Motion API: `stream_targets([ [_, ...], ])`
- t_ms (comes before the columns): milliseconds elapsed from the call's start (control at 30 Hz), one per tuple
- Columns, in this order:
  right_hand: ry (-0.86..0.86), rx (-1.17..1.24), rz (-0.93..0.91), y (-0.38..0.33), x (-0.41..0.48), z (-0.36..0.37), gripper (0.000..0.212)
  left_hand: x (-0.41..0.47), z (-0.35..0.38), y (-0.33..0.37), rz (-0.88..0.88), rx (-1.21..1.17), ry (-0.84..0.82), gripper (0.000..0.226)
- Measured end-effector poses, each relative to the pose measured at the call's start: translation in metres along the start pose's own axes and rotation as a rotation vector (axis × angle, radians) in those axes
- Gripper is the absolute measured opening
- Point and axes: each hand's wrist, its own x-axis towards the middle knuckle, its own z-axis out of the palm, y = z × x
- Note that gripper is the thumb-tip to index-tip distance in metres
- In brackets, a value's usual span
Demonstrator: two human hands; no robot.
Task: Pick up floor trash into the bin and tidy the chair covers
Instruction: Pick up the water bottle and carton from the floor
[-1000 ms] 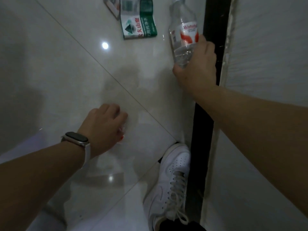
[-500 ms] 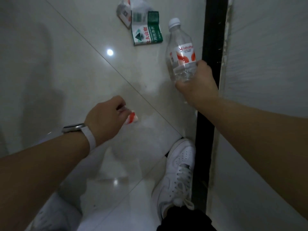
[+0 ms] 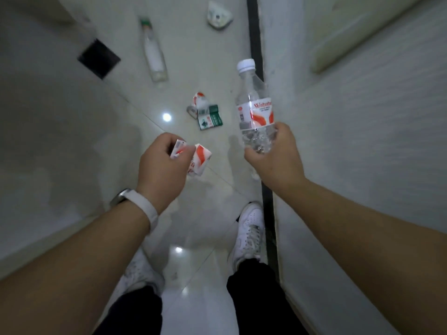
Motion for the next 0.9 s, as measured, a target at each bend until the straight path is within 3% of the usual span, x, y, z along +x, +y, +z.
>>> stream_targets([
  [167, -0.039, 0.028, -0.048, -0.077, -0.047, -0.075, 0.064, -0.044, -0.058, 0.093, -0.024, -0.142, 0.079, 0.014],
  [567, -0.07, 0.109, -0.214, -0.224, -0.165, -0.242, 0.058, -0.161, -0.19, 0.287, 0.047, -0.306, 0.174, 0.012],
  [900, -0.074, 0.126, -0.335, -0.317, -0.268, -0.309, 0.061, -0.234, -0.305, 0.358, 0.134, -0.392, 0.29, 0.007],
])
